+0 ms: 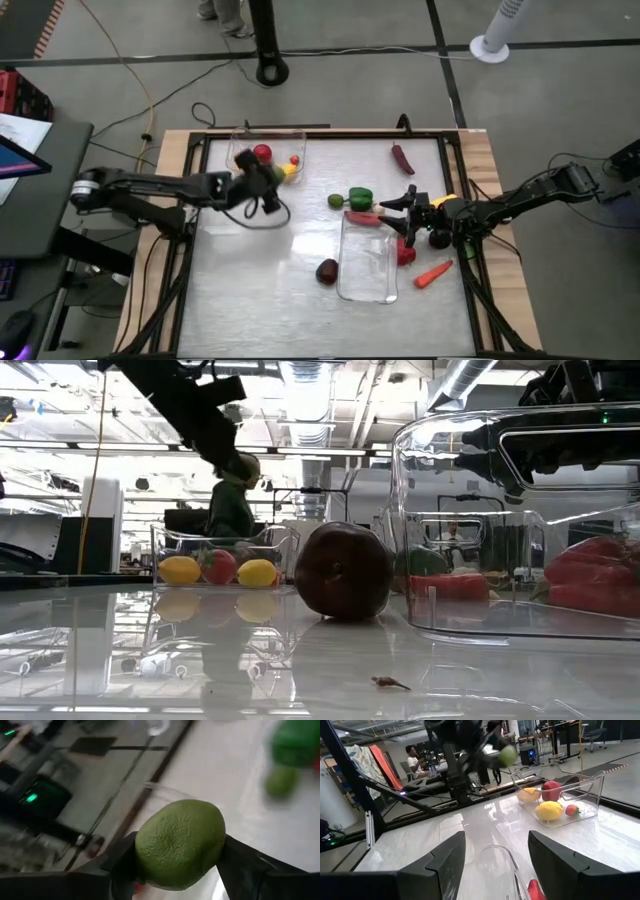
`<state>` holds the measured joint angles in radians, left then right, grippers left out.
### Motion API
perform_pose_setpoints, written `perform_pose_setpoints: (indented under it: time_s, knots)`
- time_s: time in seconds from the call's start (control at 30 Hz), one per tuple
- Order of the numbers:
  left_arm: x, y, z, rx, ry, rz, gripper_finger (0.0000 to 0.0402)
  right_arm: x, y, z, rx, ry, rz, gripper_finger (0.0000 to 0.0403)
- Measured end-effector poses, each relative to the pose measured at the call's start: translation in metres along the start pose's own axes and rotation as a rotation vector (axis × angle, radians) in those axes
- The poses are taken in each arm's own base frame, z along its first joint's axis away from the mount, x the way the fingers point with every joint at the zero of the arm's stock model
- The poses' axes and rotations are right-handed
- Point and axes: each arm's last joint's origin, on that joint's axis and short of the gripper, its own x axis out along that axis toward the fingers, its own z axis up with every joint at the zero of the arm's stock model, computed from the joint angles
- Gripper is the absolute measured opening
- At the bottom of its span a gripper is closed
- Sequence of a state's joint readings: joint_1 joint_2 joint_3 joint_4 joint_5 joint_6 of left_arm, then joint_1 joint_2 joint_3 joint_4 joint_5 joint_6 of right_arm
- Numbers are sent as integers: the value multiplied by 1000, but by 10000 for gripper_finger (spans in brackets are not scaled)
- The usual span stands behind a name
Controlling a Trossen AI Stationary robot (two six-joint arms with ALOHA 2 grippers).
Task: Sort produce into baskets
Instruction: Put the bottom green lime into the top transparent bin, then put the green lime into the top transparent bin
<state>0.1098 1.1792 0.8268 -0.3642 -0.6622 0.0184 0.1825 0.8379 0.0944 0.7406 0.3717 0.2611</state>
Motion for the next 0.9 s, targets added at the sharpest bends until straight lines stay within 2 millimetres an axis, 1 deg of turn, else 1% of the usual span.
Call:
perform_pose_setpoints:
  time_s: [0.1,0.23,0.33,0.4,0.5,0.57,0.63,0.73,0.8,0.9]
  knots:
    - [6,20,-1,-60,20,95,217,0,0,0,0,0,0,244]
    - [20,37,-6,-82,84,187,228,0,0,0,0,0,0,244]
    - [27,47,-11,-84,128,218,259,0,0,0,0,0,0,244]
    - [29,51,-11,-90,131,223,284,0,0,0,-1,0,0,244]
    - [31,52,-12,-94,144,215,318,0,0,0,-4,1,-1,244]
    - [31,52,-12,-98,139,203,332,0,0,0,-8,2,-1,244]
    - [30,48,-11,-114,131,145,339,0,0,0,-8,2,-1,244]
    - [29,34,-9,-165,107,-87,337,0,0,0,-8,2,-2,244]
    - [31,16,-8,-181,112,-241,331,0,0,0,-8,0,-7,244]
    - [34,-20,-8,-122,123,-359,320,0,-1,0,-8,-5,-22,244]
